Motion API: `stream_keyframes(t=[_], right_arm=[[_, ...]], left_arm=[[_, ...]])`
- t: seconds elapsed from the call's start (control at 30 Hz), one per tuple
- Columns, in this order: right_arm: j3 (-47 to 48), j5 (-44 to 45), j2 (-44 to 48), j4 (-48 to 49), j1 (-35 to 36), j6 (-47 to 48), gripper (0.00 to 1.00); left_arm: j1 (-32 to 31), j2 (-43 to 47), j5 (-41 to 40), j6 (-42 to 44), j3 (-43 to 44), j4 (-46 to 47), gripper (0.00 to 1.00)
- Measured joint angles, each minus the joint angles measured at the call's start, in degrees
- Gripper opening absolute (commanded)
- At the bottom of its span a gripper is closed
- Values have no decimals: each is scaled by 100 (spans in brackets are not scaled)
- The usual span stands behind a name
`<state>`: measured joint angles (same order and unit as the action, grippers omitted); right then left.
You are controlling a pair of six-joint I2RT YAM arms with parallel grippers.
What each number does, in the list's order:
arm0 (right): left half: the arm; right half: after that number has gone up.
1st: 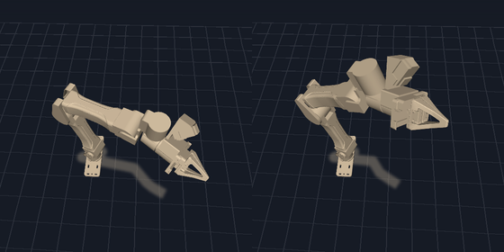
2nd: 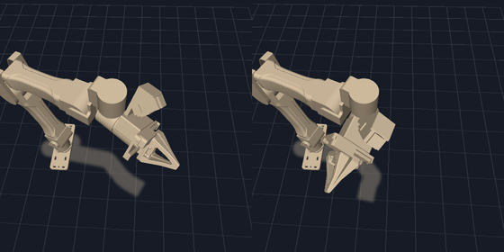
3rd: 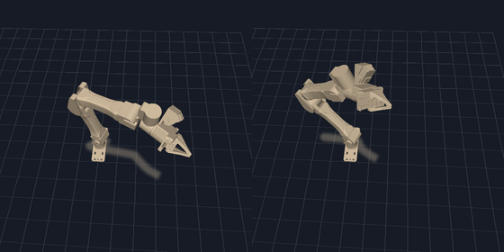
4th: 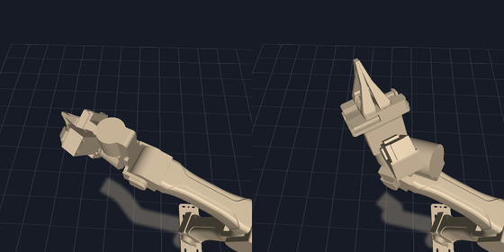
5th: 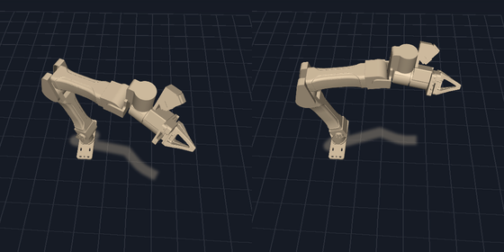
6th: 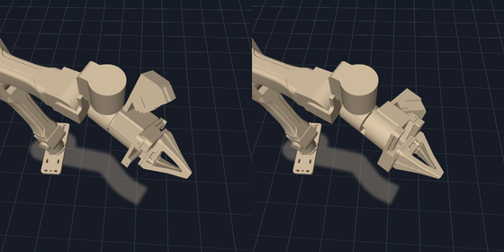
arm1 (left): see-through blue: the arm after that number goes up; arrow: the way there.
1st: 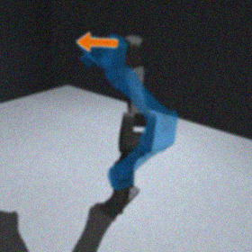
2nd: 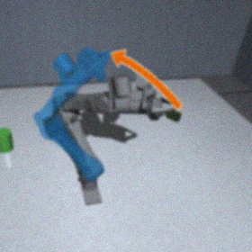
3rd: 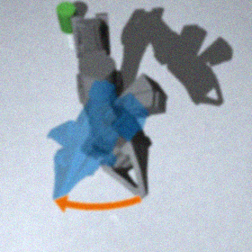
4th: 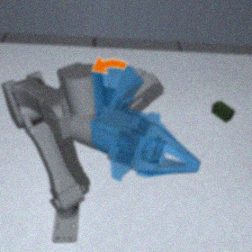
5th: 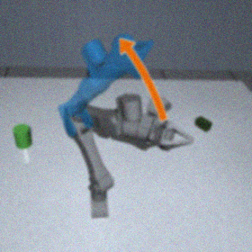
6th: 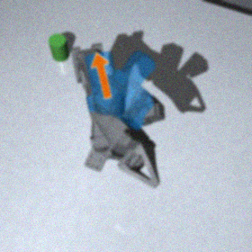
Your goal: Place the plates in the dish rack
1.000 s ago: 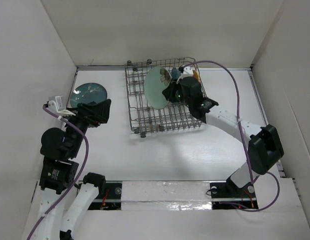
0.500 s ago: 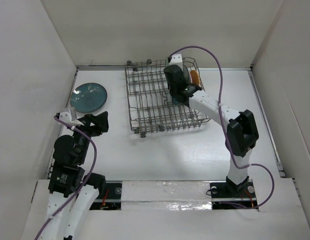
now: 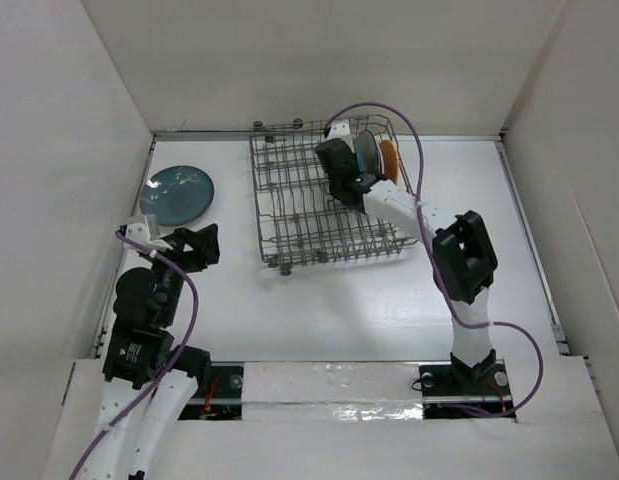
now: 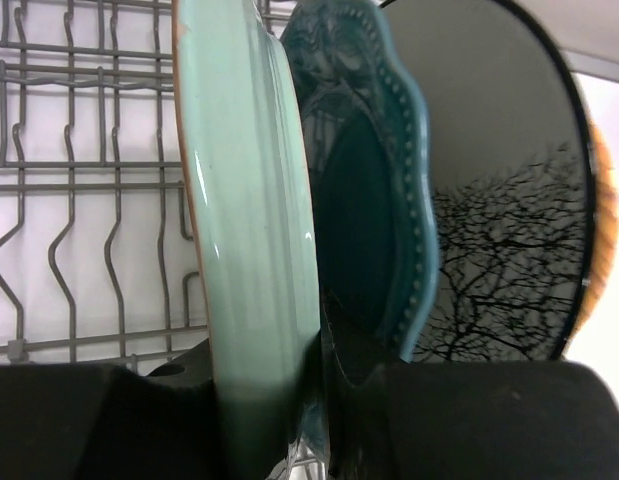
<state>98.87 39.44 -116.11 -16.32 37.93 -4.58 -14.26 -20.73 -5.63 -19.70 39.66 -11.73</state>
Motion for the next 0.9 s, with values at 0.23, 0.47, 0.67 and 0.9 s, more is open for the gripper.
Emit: stream_keyframes(t=[0.23,0.47,0.67,0.9], right_arm=[[-76,-380,-160,28,-55,-330,0],[-278,-621,-168,177,-173,-726,18],[-518,-879,-55,555,-223,-1040,57],[-730,-1001,586,743,-188,-1088,74]], left_arm=[[0,-90,-4,-2,-44,35,64],[0,-385,-22,-15,-44,35,63],[0,-1088,313,-166,57,26,63],[0,-2002,621,-627,387,219,48]])
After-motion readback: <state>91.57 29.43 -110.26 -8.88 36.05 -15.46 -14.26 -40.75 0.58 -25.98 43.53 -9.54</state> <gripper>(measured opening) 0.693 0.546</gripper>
